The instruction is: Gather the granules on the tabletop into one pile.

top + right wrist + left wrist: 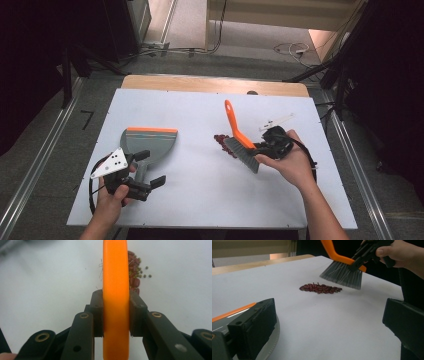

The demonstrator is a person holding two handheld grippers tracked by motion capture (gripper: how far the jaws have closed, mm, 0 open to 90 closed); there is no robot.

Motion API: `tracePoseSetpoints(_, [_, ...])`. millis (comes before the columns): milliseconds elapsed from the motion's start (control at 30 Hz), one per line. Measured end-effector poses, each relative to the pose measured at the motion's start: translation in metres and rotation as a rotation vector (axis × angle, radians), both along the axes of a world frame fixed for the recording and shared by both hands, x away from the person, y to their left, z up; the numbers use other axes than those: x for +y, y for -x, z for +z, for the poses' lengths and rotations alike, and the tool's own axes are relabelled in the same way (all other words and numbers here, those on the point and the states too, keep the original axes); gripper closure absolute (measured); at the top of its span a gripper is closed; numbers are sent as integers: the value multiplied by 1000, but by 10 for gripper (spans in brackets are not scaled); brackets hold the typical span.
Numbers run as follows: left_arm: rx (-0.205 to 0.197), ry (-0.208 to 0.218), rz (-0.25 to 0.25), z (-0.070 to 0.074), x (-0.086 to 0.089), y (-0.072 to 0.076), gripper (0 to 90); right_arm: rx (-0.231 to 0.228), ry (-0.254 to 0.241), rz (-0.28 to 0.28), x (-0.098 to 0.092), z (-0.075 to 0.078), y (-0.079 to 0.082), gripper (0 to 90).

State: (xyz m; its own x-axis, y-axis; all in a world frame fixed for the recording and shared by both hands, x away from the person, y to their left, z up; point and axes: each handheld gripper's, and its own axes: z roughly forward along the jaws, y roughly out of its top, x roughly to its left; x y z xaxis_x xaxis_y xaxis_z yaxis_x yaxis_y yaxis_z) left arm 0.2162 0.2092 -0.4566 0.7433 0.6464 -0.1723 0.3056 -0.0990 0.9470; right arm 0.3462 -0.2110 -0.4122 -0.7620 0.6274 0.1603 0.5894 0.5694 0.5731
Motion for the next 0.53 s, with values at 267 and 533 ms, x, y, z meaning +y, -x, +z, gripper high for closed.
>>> tracePoseSetpoints(267, [-5,0,17,0,2,0,0,-90,-199,-180,-66,-10,28,684])
tracePoseSetpoints(533, [-13,5,48,-1,9,-2,0,-118,-296,-314,-117,-27,64,684])
